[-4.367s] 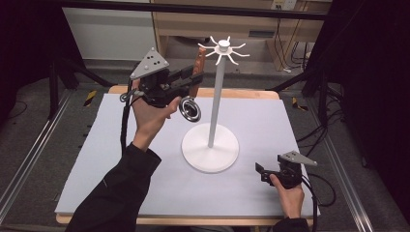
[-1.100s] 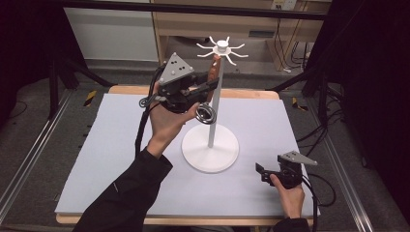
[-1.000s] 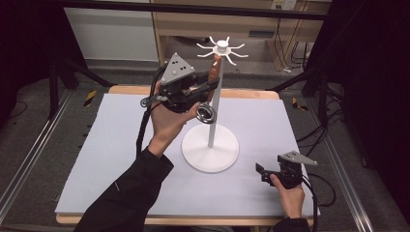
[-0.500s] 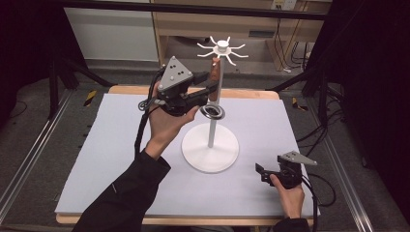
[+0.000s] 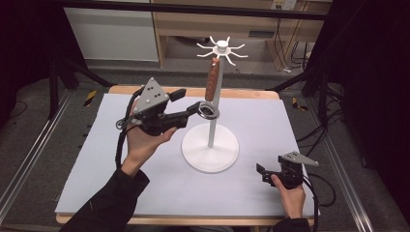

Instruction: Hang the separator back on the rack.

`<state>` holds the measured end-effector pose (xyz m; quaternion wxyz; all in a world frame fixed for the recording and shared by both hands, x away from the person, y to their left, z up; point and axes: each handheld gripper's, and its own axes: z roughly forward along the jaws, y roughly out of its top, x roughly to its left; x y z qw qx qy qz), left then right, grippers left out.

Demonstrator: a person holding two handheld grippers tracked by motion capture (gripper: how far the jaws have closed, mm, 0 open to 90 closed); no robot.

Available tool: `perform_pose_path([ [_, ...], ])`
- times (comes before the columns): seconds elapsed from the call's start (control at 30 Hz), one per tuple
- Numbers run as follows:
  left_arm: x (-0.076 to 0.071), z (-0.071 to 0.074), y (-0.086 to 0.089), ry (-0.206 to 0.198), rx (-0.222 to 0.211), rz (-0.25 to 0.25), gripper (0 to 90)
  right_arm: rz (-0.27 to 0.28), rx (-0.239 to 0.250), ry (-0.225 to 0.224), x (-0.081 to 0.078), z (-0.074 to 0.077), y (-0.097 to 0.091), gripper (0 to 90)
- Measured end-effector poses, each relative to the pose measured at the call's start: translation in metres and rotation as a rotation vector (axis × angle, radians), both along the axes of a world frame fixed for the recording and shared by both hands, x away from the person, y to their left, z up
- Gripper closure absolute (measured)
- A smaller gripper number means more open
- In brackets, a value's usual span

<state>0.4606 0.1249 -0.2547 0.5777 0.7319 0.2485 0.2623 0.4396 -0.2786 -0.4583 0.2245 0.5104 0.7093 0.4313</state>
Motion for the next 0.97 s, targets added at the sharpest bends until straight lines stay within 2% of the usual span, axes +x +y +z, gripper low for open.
perform_pose_path([
  [0.1, -0.001, -0.019, 0.017, 0.029, 0.001, 0.014, 41.3, 0.000, -0.002, 0.001, 0.000, 0.000, -0.001, 5.3],
  [0.47, 0.000, -0.101, 0.075, 0.184, 0.009, 0.117, 39.2, -0.007, -0.017, 0.016, -0.001, -0.004, -0.002, 5.4],
  [0.6, 0.001, -0.132, 0.093, 0.234, 0.053, 0.171, 38.1, -0.009, -0.029, 0.024, 0.000, -0.006, -0.001, 5.5],
  [0.73, 0.005, -0.163, 0.109, 0.297, 0.078, 0.219, 37.7, -0.013, -0.032, 0.029, 0.000, -0.007, -0.002, 5.6],
  [0.87, 0.006, -0.183, 0.121, 0.340, 0.076, 0.252, 37.6, -0.016, -0.038, 0.034, -0.001, -0.009, -0.003, 5.7],
  [0.93, 0.007, -0.189, 0.125, 0.357, 0.093, 0.268, 37.6, -0.016, -0.043, 0.037, -0.001, -0.009, -0.003, 5.7],
  [0.97, 0.007, -0.191, 0.126, 0.363, 0.087, 0.273, 37.5, -0.015, -0.043, 0.035, -0.001, -0.009, -0.003, 5.7],
])
